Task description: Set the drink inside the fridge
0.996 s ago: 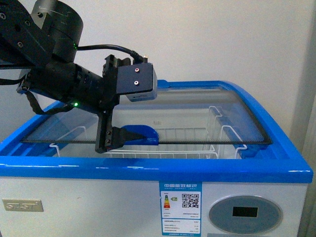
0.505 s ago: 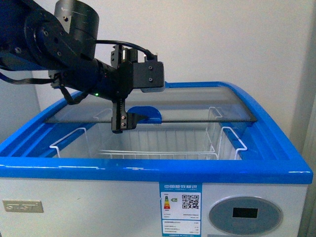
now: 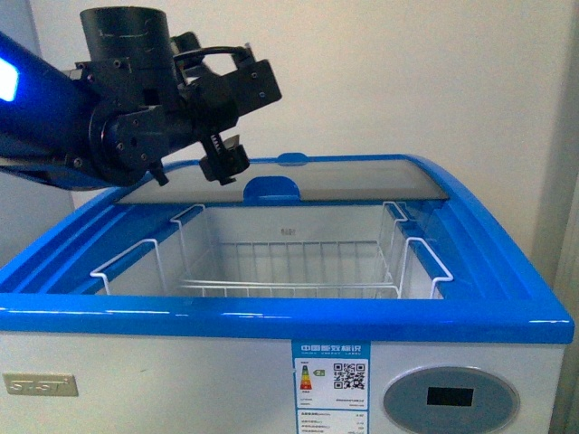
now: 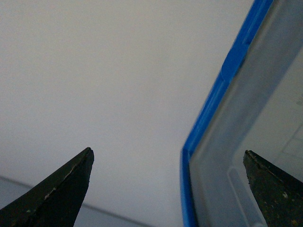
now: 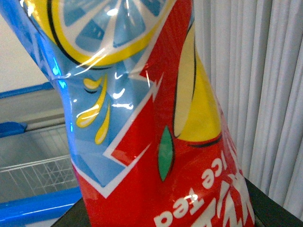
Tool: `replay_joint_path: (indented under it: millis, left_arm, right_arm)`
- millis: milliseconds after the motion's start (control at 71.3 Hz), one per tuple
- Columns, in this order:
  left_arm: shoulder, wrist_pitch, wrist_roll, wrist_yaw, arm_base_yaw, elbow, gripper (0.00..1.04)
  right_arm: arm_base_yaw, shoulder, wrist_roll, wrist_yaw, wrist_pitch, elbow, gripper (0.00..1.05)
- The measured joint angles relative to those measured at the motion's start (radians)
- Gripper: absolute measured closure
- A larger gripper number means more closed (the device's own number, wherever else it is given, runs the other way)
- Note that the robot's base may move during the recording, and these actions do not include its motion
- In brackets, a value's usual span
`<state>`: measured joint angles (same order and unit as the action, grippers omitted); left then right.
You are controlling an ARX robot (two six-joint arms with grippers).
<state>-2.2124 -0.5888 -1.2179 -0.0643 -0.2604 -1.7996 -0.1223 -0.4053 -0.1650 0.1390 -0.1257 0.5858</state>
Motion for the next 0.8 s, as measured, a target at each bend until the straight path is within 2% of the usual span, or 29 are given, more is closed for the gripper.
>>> replay_joint_path:
  millis: [84, 196, 266, 379, 407, 463, 491, 533, 589, 631, 715, 799]
  left_arm:
    - [0.048, 0.047, 0.143, -0.055, 0.009, 0.098, 0.08]
    - [0.235, 0.228, 0.503, -0.1, 0.004, 0.333, 0.08]
    - [0.345, 0.241, 0.63, -0.081, -0.01, 0.45, 0.08]
    - [0.65, 0.292, 0.83, 0.035, -0.049, 0.739, 0.08]
    - [0.717, 0.291, 0.864, 0.023, -0.059, 0.805, 0.1]
    - [0.842, 0.13, 0.981, -0.122, -0.066, 0.973, 0.2]
    - [0.887, 0.079, 1.027, -0.153, -0.061, 1.03, 0.23]
    - [0.982, 0.011, 1.079, -0.172, -0.033, 1.142, 0.3]
    - [1.149, 0.012, 1.138, -0.15, 0.03, 1.306, 0.41]
    - [1.325, 0.077, 1.172, -0.09, 0.093, 1.454, 0.52]
    - [1.554, 0.199, 1.191, 0.037, 0.204, 1.614, 0.66]
    - [1.68, 0.23, 1.203, 0.047, 0.247, 1.678, 0.78]
  right_arm:
    - [0.0, 0.0, 0.0, 0.0, 0.0, 0.0, 0.59]
    - [0.0, 0.0, 0.0, 0.0, 0.0, 0.0, 0.59]
    - [0.0, 0.0, 0.0, 0.0, 0.0, 0.0, 0.59]
    - [0.0, 0.0, 0.0, 0.0, 0.0, 0.0, 0.59]
    - [0.0, 0.0, 0.0, 0.0, 0.0, 0.0, 0.59]
    - [0.0, 0.0, 0.0, 0.0, 0.0, 0.0, 0.59]
    - [0.0, 0.0, 0.0, -0.001, 0.0, 0.0, 0.59]
    - [-0.021, -0.016, 0.024, -0.065, -0.059, 0.02, 0.59]
    - [-0.08, -0.051, 0.112, -0.224, -0.244, 0.099, 0.59]
    - [-0.103, -0.084, 0.197, -0.346, -0.353, 0.138, 0.59]
    - [-0.053, -0.16, 0.296, -0.399, -0.332, 0.15, 0.59]
    - [0.03, -0.257, 0.389, -0.414, -0.268, 0.187, 0.59]
